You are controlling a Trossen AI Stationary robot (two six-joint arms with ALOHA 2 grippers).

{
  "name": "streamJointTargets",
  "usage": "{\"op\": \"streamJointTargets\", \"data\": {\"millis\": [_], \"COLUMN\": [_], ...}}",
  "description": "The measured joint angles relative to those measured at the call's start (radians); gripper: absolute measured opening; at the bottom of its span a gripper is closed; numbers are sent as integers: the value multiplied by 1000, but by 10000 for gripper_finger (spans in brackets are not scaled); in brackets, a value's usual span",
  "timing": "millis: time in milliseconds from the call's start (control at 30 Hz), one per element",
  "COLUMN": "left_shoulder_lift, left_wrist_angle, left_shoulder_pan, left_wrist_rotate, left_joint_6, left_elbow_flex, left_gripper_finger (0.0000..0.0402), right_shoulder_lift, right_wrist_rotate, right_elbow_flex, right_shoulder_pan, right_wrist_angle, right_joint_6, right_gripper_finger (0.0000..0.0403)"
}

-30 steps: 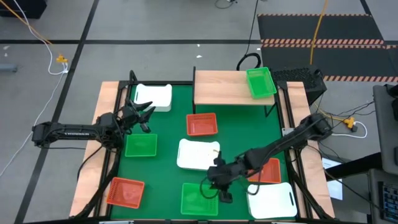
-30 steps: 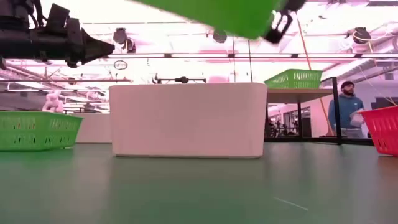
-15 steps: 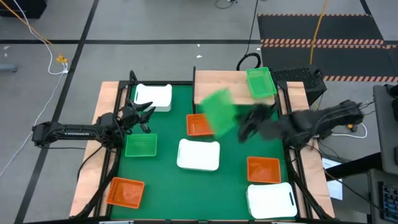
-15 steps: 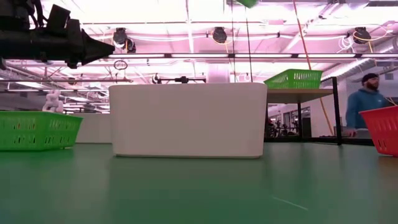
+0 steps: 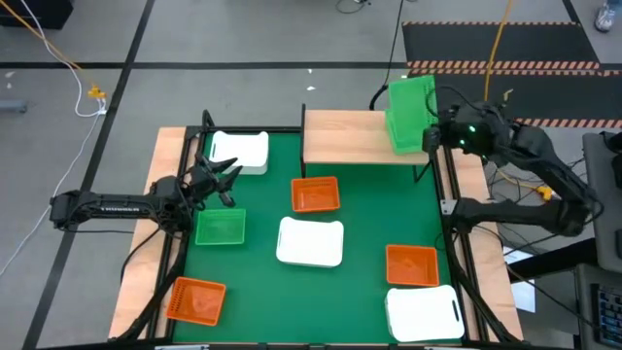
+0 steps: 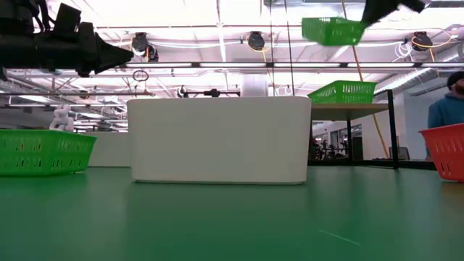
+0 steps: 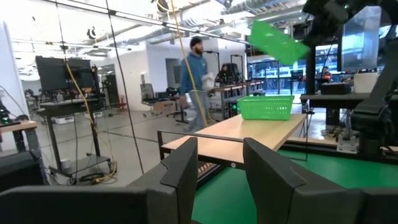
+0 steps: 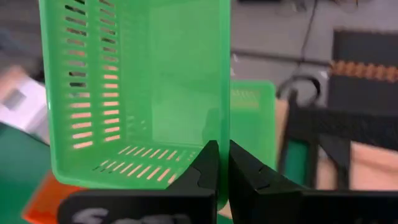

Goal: Stack baskets on shelf by color
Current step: Stack the bottom green bin on top of the green bin on the shelf

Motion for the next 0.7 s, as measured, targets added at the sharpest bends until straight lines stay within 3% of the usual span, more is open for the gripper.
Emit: {"op": "streamJointTargets", "data": {"millis": [267, 433, 700], "left_shoulder_lift": [0, 0, 0], "left_wrist_angle": [-6, -39, -83], "left_shoulder_pan": [0, 0, 0], "left_wrist_rotate": [0, 0, 0], "left_joint_6": [-8, -15, -28], "left_elbow_flex": [0, 0, 0], "left_gripper_finger": [131, 131, 131], "right_shoulder_lift": [119, 190, 202], "right_wrist_rotate": [-201, -261, -333], "right_elbow_flex": [0, -1, -1], "right_shoulder_pan": [-206, -307, -449], "right_wrist_angle": [-38, -73, -141], "right_joint_6": [-130, -156, -244], "right_gripper_finger": [4, 4, 4]}}
